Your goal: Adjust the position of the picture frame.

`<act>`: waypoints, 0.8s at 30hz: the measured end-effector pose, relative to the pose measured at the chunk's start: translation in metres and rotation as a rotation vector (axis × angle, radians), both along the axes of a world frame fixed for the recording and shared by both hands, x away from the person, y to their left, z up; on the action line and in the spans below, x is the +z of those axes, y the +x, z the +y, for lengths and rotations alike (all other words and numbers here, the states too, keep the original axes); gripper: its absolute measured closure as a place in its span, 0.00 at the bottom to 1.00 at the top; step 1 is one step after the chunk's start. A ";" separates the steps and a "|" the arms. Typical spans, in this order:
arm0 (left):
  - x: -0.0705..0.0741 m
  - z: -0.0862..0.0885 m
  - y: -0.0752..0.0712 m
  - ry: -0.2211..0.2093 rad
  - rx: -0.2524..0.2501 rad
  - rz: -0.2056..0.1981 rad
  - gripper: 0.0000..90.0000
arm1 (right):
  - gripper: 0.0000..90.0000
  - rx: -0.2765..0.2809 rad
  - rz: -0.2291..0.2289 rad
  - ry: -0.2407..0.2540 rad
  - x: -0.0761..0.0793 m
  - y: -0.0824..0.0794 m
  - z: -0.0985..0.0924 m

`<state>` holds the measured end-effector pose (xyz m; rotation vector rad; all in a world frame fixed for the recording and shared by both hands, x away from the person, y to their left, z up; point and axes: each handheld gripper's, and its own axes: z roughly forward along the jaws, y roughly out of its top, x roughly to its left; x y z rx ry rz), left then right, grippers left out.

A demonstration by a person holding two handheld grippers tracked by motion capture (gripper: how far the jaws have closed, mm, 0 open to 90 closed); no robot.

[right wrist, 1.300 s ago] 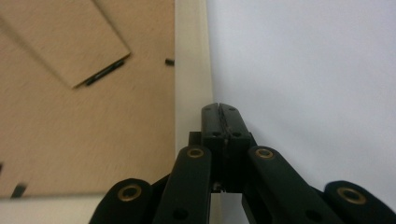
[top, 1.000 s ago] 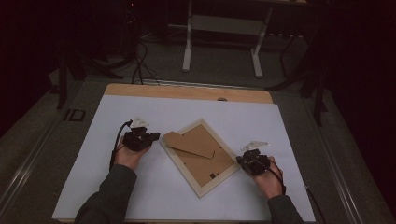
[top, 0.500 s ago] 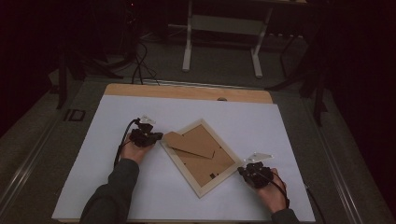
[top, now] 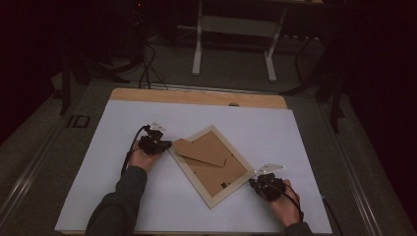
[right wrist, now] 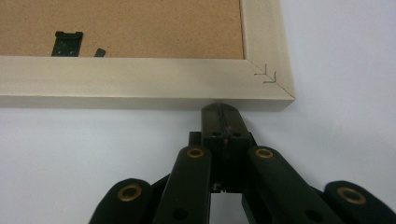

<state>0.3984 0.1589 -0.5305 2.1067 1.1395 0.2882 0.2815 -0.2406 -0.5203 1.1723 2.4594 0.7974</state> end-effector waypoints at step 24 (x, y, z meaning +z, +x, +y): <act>-0.001 0.000 -0.024 0.031 -0.043 -0.016 1.00 | 1.00 -0.020 0.010 0.010 0.000 0.017 0.002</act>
